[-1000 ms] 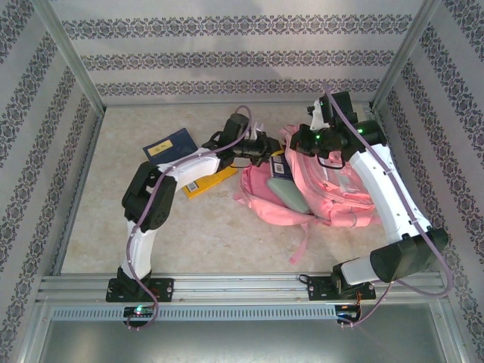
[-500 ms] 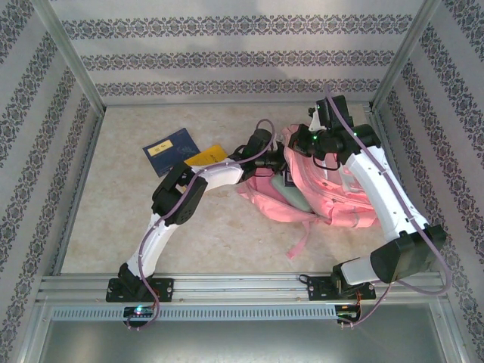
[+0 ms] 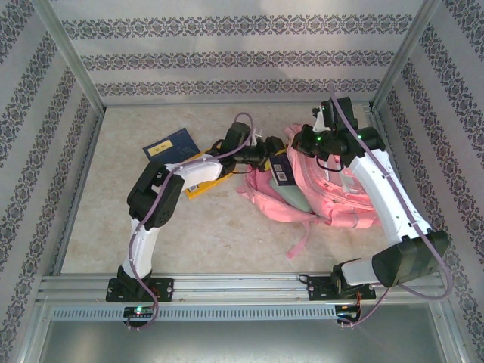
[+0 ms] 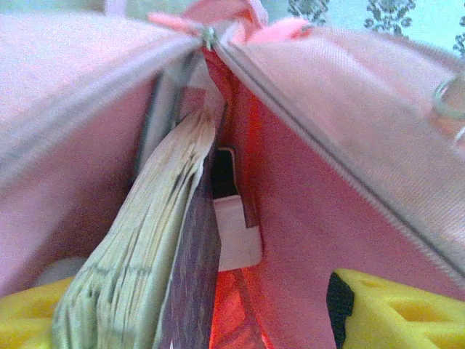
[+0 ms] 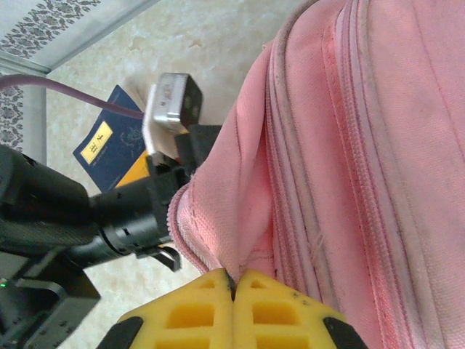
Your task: Pack the student bag
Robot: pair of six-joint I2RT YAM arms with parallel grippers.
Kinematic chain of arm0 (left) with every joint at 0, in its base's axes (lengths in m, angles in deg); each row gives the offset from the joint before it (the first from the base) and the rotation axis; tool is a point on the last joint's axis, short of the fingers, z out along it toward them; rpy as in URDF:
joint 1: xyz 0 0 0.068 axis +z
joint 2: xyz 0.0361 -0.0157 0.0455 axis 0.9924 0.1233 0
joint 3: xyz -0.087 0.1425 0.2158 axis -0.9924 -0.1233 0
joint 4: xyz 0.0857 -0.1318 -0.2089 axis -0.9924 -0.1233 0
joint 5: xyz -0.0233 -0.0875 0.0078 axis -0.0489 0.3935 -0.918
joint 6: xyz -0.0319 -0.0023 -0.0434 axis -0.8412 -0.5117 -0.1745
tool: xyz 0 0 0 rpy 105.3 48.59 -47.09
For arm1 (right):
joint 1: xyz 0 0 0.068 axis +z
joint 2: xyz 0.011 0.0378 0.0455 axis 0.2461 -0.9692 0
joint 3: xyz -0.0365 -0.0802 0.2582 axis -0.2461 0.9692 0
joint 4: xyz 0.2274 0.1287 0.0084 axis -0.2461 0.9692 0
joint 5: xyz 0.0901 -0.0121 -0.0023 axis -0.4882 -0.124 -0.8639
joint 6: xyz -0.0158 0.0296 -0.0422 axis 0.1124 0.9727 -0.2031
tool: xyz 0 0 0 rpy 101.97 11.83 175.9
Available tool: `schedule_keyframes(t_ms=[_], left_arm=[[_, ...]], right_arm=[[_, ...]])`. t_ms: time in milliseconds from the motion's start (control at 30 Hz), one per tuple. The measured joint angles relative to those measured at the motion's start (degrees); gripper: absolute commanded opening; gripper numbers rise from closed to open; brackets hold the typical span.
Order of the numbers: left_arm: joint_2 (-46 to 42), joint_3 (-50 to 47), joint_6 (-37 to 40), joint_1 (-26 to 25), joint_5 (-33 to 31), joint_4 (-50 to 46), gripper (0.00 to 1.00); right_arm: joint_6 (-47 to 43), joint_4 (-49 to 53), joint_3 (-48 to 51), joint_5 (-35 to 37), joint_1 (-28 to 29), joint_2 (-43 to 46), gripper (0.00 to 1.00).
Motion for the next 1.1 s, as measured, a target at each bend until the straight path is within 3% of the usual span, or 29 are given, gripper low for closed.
schedule_keyframes(t_ms=[133,367,500,567,933,967,1067,1100], left_arm=[[-0.7,-0.2,1.8,0.5,0.3,-2.3,0.68],[-2.8,-1.6,5.3,0.4,1.7,-8.0,0.2],[-2.7,0.1,6.7,0.1,2.3,-11.1,0.03],[-2.0,2.1,7.2,-0.4,2.7,-12.2,0.0],[10.1,14.9,2.8,-4.4,3.2,-11.3,0.02],[11.4,16.0,2.1,-4.6,3.4,-11.0,0.08],[13.6,17.6,1.4,-5.0,3.8,-10.8,0.49],[13.6,17.7,1.2,-5.2,3.9,-10.8,0.56]], right_arm=[[0.0,-0.4,0.6,0.0,0.0,0.0,0.0],[0.0,-0.7,0.7,0.0,0.0,0.0,0.0],[0.0,-1.2,1.1,-0.1,0.0,0.0,0.0],[0.1,-1.2,1.1,-0.1,0.0,0.0,0.0],[0.5,-1.5,1.1,-0.1,0.0,-0.2,0.0],[0.5,-1.5,1.0,0.0,0.0,-0.4,0.0],[0.5,-1.5,1.0,0.6,0.0,-1.1,0.0],[0.5,-1.5,1.0,0.9,0.0,-1.3,0.0]])
